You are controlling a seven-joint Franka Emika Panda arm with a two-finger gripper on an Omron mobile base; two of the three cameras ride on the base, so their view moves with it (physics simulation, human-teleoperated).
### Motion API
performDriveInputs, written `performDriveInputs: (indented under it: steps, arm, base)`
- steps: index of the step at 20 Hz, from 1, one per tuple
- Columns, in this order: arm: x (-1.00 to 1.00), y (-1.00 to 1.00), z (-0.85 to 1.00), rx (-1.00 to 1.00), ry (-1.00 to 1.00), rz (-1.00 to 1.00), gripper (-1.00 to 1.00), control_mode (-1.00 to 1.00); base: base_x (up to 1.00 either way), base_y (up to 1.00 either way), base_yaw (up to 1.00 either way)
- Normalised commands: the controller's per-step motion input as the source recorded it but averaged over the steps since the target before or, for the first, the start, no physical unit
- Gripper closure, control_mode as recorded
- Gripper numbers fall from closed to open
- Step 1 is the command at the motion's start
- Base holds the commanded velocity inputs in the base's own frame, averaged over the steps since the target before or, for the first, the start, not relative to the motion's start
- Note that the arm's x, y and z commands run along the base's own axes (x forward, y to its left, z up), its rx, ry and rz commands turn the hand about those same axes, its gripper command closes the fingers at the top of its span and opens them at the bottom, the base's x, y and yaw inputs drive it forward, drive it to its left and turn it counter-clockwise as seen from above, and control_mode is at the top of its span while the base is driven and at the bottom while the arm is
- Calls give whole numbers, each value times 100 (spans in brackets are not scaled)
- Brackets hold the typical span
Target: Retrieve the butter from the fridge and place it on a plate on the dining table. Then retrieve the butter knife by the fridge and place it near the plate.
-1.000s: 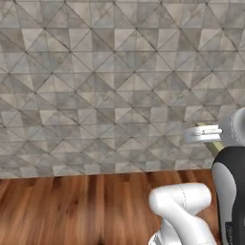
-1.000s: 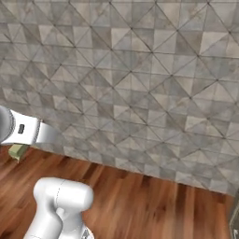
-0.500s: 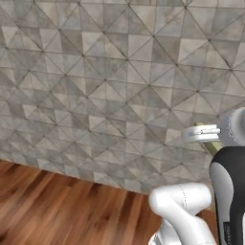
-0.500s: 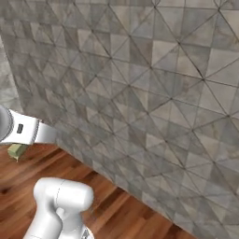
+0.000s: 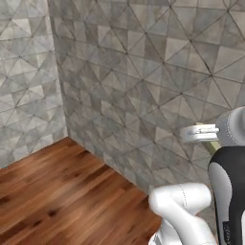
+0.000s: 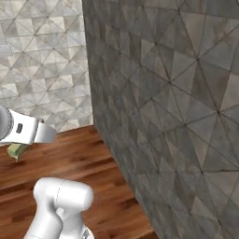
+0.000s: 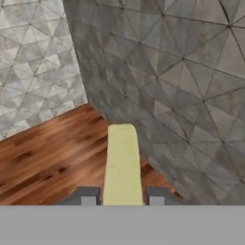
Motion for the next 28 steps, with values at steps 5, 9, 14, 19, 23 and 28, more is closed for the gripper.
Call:
performDriveInputs:
  steps: [5, 9, 14, 19, 23, 28]
  arm:
    - [0, 0, 0, 0, 0, 0, 100, 100]
    - [0, 0, 0, 0, 0, 0, 100, 100]
    - [0, 0, 0, 0, 0, 0, 100, 100]
    - [0, 0, 0, 0, 0, 0, 100, 100]
    - [0, 0, 0, 0, 0, 0, 100, 100]
    - [0, 0, 0, 0, 0, 0, 100, 100]
  base:
    - [77, 0, 80]
    - [86, -1, 81]
    - [90, -2, 82]
    - [83, -7, 80]
    - [82, -25, 81]
    - [77, -27, 77]
